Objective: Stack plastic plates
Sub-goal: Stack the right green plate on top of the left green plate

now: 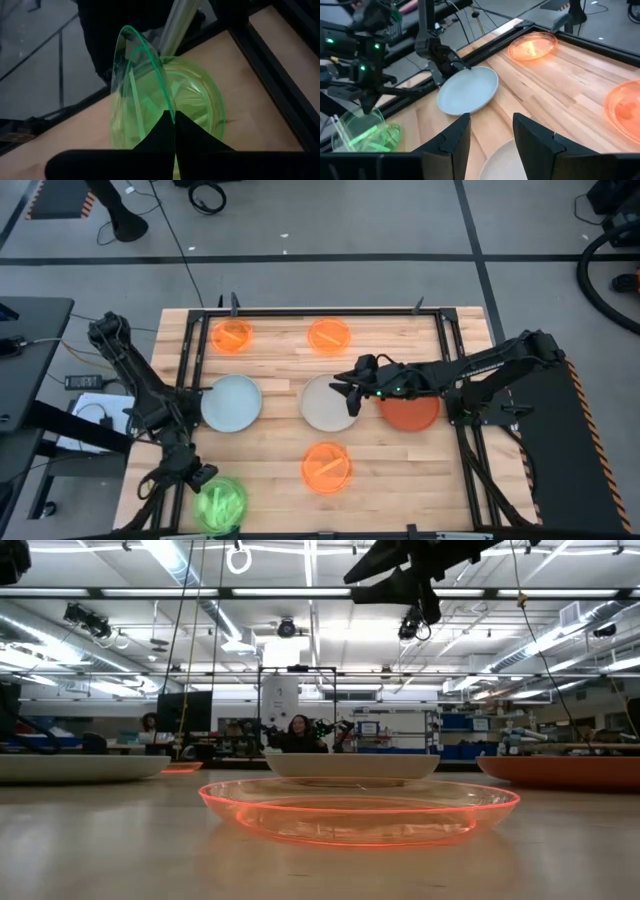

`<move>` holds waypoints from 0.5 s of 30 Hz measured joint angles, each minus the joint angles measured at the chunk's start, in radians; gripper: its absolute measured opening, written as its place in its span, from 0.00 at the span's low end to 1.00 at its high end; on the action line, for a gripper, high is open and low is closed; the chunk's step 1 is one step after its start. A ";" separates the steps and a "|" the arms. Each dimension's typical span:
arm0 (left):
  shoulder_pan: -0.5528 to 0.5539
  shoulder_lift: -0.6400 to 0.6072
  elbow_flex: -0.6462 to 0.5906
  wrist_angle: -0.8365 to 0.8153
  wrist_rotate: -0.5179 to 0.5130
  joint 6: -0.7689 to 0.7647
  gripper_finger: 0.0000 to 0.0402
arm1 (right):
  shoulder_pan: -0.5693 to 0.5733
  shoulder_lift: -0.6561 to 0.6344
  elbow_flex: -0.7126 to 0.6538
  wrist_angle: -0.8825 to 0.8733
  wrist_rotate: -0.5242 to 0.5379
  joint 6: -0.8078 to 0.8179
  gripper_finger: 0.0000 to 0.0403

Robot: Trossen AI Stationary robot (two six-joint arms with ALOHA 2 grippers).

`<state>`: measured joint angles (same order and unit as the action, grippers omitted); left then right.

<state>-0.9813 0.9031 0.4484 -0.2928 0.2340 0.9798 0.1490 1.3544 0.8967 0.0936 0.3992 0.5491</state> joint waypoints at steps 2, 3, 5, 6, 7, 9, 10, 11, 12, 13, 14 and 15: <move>-0.001 0.001 0.000 0.003 0.008 -0.001 0.01 | -0.001 0.005 0.000 -0.001 0.000 -0.002 0.39; -0.001 0.005 0.000 0.017 0.013 -0.008 0.01 | -0.003 0.004 0.000 0.001 0.000 -0.003 0.39; 0.000 0.019 0.000 0.029 0.014 -0.031 0.01 | -0.008 0.000 0.000 0.003 0.000 -0.007 0.39; 0.002 0.032 0.000 0.036 0.015 -0.044 0.01 | -0.009 -0.004 0.000 0.002 0.000 -0.009 0.39; 0.003 0.046 0.000 0.052 0.015 -0.051 0.01 | -0.010 -0.007 0.000 0.005 0.000 -0.009 0.39; 0.003 0.074 0.000 0.081 0.014 -0.055 0.01 | -0.009 -0.008 0.000 0.020 0.000 -0.010 0.39; 0.003 0.088 0.000 0.097 0.015 -0.070 0.01 | -0.009 -0.008 0.000 0.020 -0.001 -0.010 0.39; 0.003 0.099 0.000 0.109 0.015 -0.093 0.01 | -0.009 -0.008 0.000 0.021 -0.007 -0.010 0.39; 0.003 0.103 0.000 0.107 0.015 -0.120 0.01 | -0.009 -0.008 0.000 0.024 -0.012 -0.010 0.39; 0.003 0.105 0.000 0.106 0.018 -0.160 0.01 | -0.009 -0.008 0.000 0.026 -0.015 -0.010 0.39; 0.003 0.106 0.000 0.105 0.023 -0.199 0.01 | -0.009 -0.008 0.000 0.026 -0.016 -0.011 0.39; 0.003 0.106 0.000 0.101 0.030 -0.237 0.02 | -0.009 -0.008 0.000 0.026 -0.016 -0.018 0.39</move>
<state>-0.9783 1.0096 0.4488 -0.1913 0.2643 0.7433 0.1398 1.3468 0.8970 0.1201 0.3828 0.5310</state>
